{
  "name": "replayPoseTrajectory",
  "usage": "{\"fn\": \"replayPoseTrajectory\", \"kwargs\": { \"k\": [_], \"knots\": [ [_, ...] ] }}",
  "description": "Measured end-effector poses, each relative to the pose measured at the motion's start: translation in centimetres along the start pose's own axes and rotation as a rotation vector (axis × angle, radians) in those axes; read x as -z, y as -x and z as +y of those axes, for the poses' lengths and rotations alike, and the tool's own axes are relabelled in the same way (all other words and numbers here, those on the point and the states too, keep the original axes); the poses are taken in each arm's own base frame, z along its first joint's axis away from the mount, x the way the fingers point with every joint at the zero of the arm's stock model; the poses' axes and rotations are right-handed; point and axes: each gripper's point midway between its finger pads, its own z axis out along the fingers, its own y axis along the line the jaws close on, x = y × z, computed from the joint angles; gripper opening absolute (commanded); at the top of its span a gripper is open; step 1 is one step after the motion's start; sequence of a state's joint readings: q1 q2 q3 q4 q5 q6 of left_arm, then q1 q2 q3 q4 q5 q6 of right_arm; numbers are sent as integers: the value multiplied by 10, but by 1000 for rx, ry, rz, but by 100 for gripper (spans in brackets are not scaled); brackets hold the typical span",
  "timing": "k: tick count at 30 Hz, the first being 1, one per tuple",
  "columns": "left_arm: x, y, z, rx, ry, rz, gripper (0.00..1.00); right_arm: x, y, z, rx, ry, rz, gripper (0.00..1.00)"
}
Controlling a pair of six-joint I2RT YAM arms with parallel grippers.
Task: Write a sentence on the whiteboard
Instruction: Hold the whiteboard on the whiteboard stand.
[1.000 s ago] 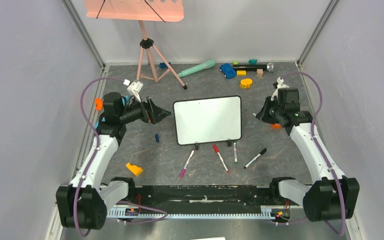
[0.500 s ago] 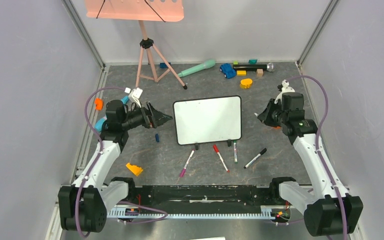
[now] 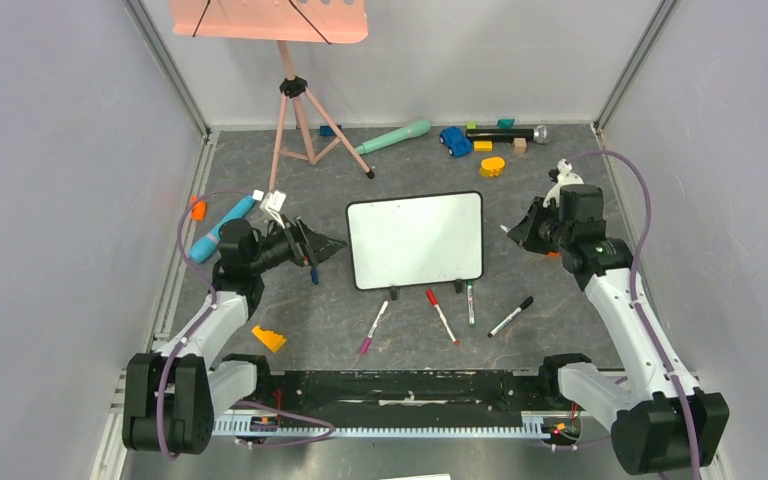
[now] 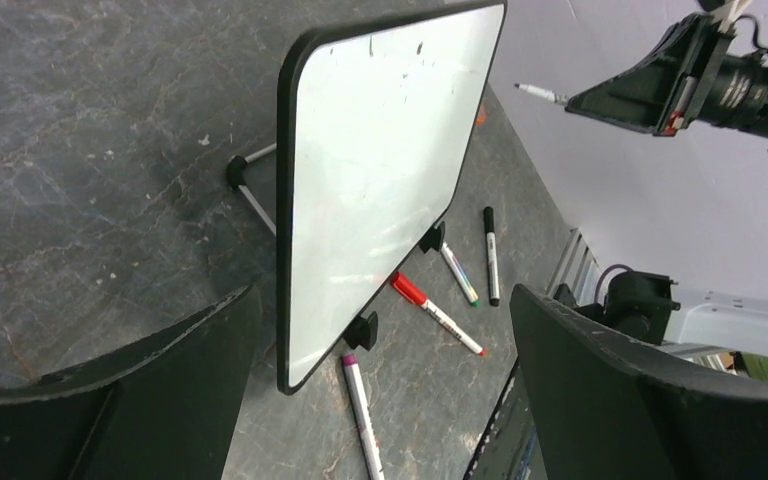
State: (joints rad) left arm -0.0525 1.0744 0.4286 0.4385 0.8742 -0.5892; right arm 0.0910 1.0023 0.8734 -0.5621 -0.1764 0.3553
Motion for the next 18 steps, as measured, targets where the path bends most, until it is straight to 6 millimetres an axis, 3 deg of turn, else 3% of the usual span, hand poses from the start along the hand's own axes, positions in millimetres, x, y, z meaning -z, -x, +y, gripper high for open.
{"fn": "replayPoseTrajectory", "kwargs": {
  "k": [9,13,18],
  "knots": [
    [7,-16,8,-24,23,-42,100,7,18,20,133,12,-58,0],
    [6,-13,16,25,67,-66,90,7,19,22,162,11,-65,0],
    [-1,-20,30,110,102,-32,95,5,36,29,171,11,-89,0]
  ]
}}
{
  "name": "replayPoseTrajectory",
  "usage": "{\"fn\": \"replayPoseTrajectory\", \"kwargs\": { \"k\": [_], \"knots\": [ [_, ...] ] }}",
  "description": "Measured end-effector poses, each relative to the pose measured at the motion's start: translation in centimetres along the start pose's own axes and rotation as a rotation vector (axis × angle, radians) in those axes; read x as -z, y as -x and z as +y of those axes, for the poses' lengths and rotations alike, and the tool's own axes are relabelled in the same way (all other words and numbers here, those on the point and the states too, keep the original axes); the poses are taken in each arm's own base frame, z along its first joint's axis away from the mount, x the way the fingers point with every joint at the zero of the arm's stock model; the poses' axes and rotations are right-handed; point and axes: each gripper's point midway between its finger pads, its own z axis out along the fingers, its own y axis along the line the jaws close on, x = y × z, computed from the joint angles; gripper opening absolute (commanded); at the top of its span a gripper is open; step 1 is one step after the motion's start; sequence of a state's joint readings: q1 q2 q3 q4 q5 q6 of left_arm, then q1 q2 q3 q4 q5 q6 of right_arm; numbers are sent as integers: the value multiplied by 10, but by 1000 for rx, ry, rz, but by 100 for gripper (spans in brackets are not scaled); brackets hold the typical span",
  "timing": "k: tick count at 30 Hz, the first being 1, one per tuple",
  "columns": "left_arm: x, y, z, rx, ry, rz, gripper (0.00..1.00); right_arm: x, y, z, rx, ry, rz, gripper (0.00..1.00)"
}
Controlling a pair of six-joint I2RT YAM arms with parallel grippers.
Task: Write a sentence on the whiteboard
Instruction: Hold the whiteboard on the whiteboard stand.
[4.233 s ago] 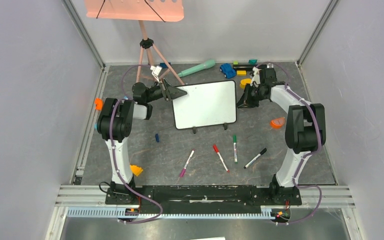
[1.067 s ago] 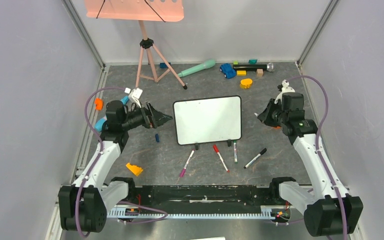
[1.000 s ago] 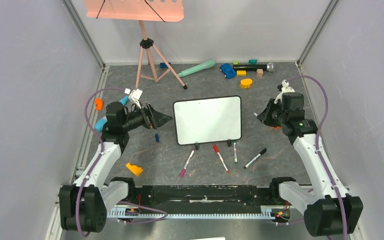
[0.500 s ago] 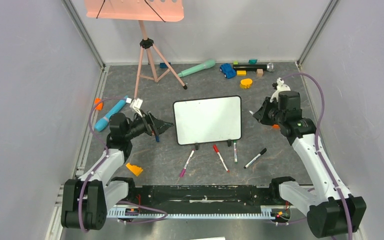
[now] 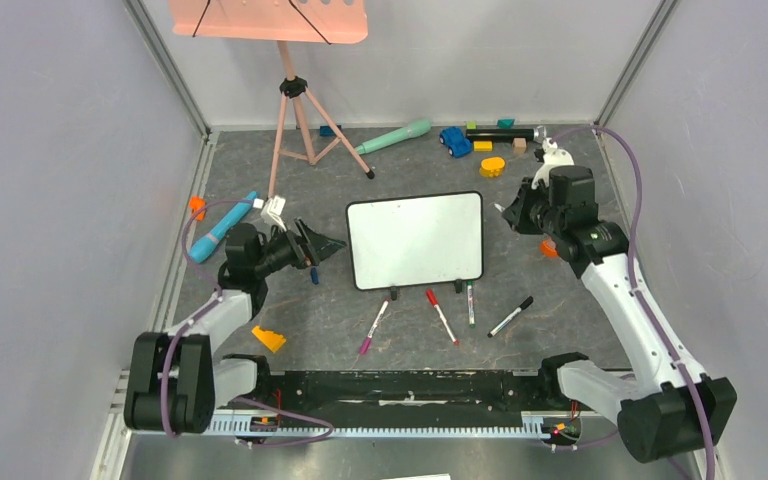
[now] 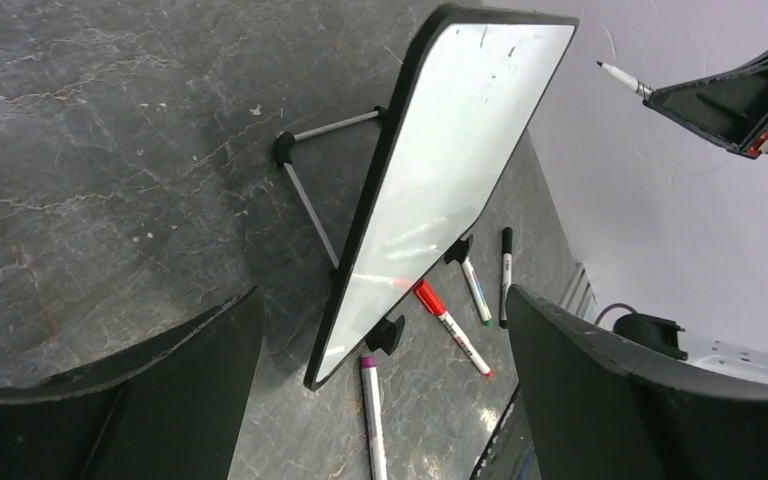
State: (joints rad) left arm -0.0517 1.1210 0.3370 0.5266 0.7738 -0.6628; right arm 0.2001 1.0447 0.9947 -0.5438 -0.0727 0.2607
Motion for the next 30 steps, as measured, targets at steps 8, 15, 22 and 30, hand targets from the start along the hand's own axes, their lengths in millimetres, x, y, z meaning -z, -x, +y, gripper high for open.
{"fn": "replayPoseTrajectory", "kwargs": {
  "k": [8,15,22,30],
  "knots": [
    [-22,9,2,67,-82,36,80,-20,20,4,-5,-2,13,0],
    [-24,28,-1,19,-155,12,89,-23,23,5,-32,-6,14,0],
    [-25,23,17,40,-176,34,97,-30,19,5,-64,-11,37,0],
    [-30,21,35,73,-181,32,97,-42,21,6,-61,-8,47,0]
  ]
}}
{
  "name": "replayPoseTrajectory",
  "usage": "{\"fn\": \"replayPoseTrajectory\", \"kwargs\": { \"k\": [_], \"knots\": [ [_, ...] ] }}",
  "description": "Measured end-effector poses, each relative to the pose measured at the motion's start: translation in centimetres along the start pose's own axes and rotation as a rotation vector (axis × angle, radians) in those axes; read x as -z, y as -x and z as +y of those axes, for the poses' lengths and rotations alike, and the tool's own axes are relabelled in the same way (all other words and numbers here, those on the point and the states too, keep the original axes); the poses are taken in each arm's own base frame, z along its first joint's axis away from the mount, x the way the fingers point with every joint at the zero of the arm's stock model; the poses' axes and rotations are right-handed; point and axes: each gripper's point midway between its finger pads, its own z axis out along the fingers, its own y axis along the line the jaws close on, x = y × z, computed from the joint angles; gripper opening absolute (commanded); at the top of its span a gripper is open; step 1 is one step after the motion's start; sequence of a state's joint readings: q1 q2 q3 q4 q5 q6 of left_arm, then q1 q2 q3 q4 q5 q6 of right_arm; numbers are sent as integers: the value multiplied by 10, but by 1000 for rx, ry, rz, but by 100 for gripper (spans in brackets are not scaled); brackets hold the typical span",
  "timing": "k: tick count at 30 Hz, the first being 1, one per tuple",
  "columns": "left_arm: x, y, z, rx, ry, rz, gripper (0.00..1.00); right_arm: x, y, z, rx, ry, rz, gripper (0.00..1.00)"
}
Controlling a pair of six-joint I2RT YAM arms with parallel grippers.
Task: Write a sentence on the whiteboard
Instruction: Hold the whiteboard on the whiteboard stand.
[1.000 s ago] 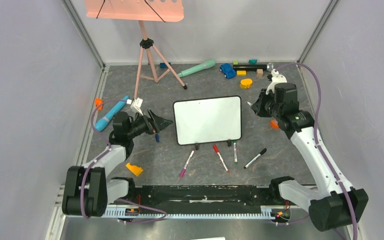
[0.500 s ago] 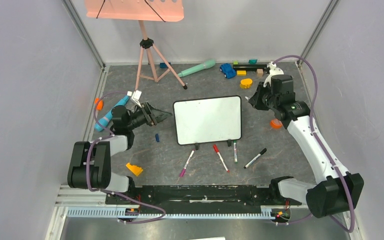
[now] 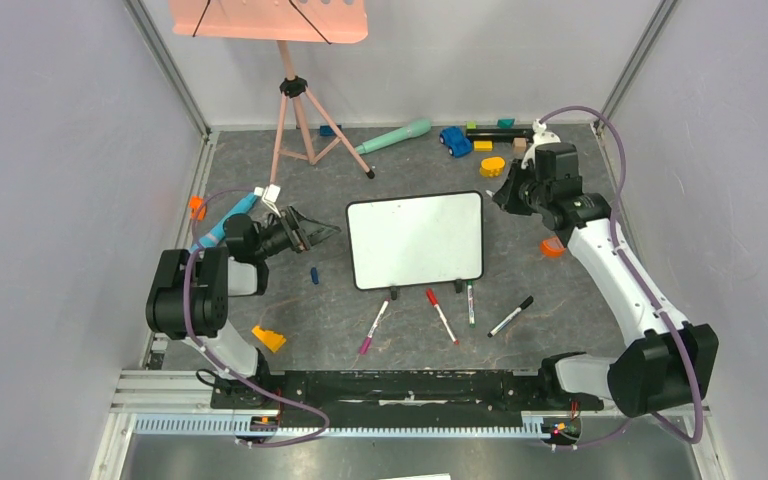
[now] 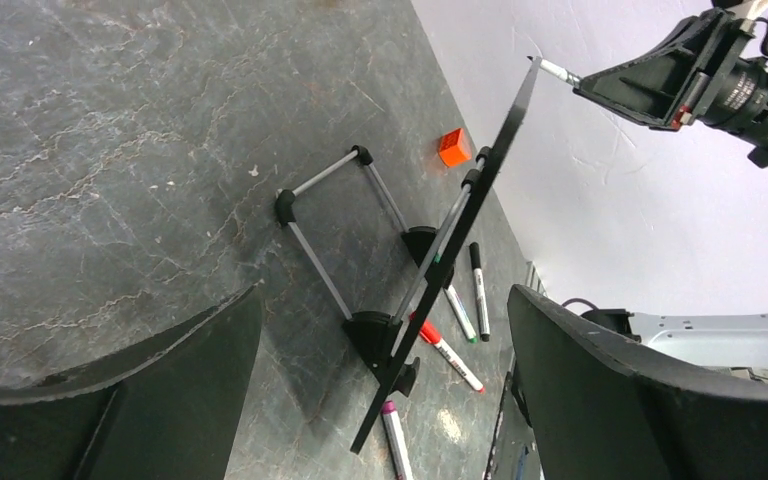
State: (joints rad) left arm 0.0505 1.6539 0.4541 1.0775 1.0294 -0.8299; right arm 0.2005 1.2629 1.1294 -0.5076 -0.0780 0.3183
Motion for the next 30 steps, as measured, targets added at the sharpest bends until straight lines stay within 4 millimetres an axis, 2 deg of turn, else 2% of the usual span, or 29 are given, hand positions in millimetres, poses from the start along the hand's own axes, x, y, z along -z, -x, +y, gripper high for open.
{"fn": "replayPoseTrajectory", "kwargs": {
  "k": [5,7,8,9,10,13,18,19,20,21,25,30],
  "knots": [
    [1,3,-6,-38,-24,-35,97,-4,5,6,3,28,-11,0],
    [2,3,-8,-52,-31,-43,91,-4,8,9,10,45,-20,0],
    [3,2,-9,-55,-34,-47,81,-4,8,10,14,50,-22,0],
    [4,1,-9,-51,-36,-52,61,-4,9,10,17,53,-22,0],
    [4,1,-11,-47,-43,-59,49,-4,9,11,20,57,-23,0],
    [3,-1,-7,2,-54,-73,41,-4,9,12,26,69,-23,0],
    [-11,-2,14,216,-65,-24,11,-4,10,13,29,73,-25,0],
    [-13,0,16,235,-68,-20,13,-4,10,14,30,75,-26,0],
    [-14,2,14,242,-74,-19,27,-4,11,14,30,76,-27,0],
    [-14,5,11,239,-84,-20,33,-4,11,14,30,76,-28,0],
    [-16,13,7,214,-103,-27,39,-4,16,14,33,72,-39,0],
    [-14,8,10,211,-85,-40,47,-4,25,16,35,71,-56,0]
  ]
}}
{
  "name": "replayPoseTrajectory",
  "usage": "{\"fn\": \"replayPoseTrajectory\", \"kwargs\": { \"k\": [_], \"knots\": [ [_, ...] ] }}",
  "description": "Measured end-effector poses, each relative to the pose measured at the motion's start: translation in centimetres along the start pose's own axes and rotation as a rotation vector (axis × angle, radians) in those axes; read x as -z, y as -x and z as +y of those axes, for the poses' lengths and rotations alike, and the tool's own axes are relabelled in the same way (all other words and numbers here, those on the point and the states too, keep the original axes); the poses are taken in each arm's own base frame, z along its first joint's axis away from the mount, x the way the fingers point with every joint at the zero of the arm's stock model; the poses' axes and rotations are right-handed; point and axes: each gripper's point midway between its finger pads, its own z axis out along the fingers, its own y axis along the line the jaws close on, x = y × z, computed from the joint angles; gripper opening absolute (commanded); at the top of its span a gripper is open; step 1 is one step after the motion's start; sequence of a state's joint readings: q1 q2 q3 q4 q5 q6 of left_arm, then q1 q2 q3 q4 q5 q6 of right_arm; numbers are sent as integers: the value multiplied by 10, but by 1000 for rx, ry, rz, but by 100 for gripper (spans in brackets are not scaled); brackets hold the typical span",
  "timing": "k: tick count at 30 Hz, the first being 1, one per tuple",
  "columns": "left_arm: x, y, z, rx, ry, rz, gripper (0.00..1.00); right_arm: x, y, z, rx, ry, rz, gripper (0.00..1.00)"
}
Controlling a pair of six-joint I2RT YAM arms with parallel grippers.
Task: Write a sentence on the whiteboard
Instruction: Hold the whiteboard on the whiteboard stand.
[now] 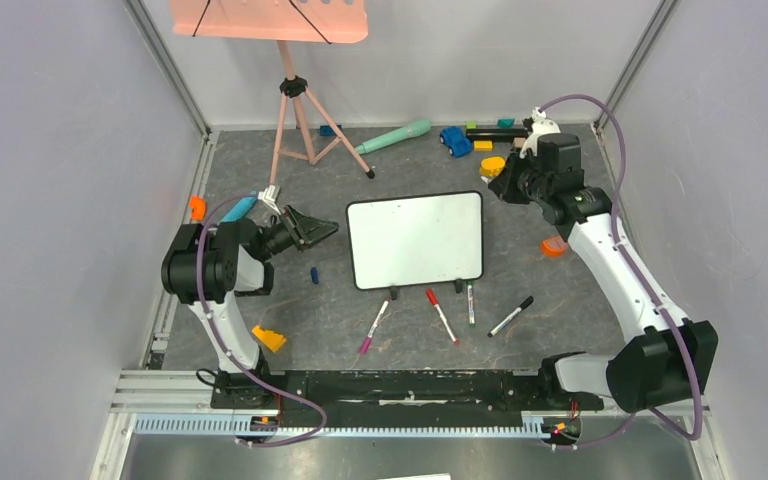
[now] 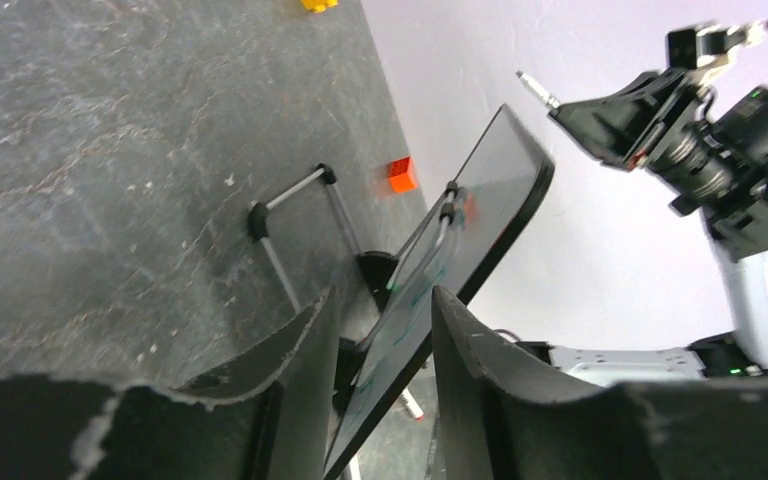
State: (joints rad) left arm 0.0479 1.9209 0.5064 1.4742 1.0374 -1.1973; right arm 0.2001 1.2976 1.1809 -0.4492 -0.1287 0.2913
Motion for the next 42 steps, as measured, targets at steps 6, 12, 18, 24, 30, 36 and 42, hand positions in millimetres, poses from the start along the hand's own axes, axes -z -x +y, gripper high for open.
{"fn": "replayPoseTrajectory", "kwargs": {
  "k": [6,12,18,24,30,36,42],
  "knots": [
    [18,-17,0,-156,68,-80,54,0,5,-3,6,-19,-24,0],
    [14,-11,-6,-295,40,-74,56,-2,6,-5,-1,-22,-56,0],
    [11,-15,-4,-270,10,-16,57,-1,14,-2,-15,-13,-88,0],
    [14,-26,-10,-267,-18,31,28,4,18,0,-16,-9,-106,0],
    [14,-29,-17,-255,-50,70,9,5,19,0,-15,-8,-108,0],
    [17,-35,-24,-263,-55,71,2,6,20,1,-14,-6,-112,0],
    [18,-34,-31,-290,-62,59,7,11,23,2,-9,-2,-126,0]
  ]
}}
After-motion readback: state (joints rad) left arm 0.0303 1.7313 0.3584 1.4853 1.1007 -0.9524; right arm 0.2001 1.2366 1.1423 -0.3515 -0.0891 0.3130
